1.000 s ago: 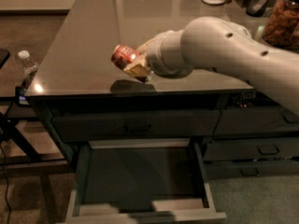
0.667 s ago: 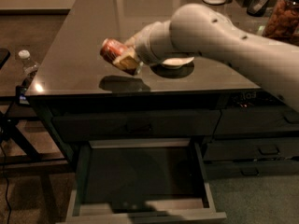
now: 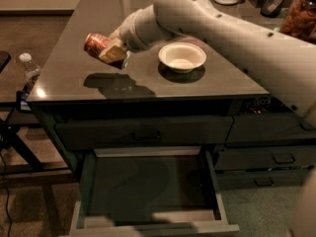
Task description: Pick coke can from middle drawer and place on counter
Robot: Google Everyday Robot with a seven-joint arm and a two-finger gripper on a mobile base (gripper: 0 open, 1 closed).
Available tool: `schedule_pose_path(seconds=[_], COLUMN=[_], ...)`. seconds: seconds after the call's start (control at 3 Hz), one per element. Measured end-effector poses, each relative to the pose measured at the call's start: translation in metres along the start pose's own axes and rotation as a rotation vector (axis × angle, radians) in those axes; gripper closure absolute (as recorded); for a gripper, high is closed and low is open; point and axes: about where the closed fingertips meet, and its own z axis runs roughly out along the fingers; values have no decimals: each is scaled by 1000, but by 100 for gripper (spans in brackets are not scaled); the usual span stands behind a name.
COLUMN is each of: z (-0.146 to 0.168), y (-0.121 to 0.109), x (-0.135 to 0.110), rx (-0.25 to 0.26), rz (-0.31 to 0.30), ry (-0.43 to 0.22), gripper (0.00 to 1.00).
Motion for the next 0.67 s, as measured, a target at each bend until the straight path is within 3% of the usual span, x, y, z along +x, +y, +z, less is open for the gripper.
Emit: schedule_pose_path(seconds=[0.67], z=[53], y=[3], x=[-24], rx=[-148], rz=[-91], ry=[79], gripper=[100])
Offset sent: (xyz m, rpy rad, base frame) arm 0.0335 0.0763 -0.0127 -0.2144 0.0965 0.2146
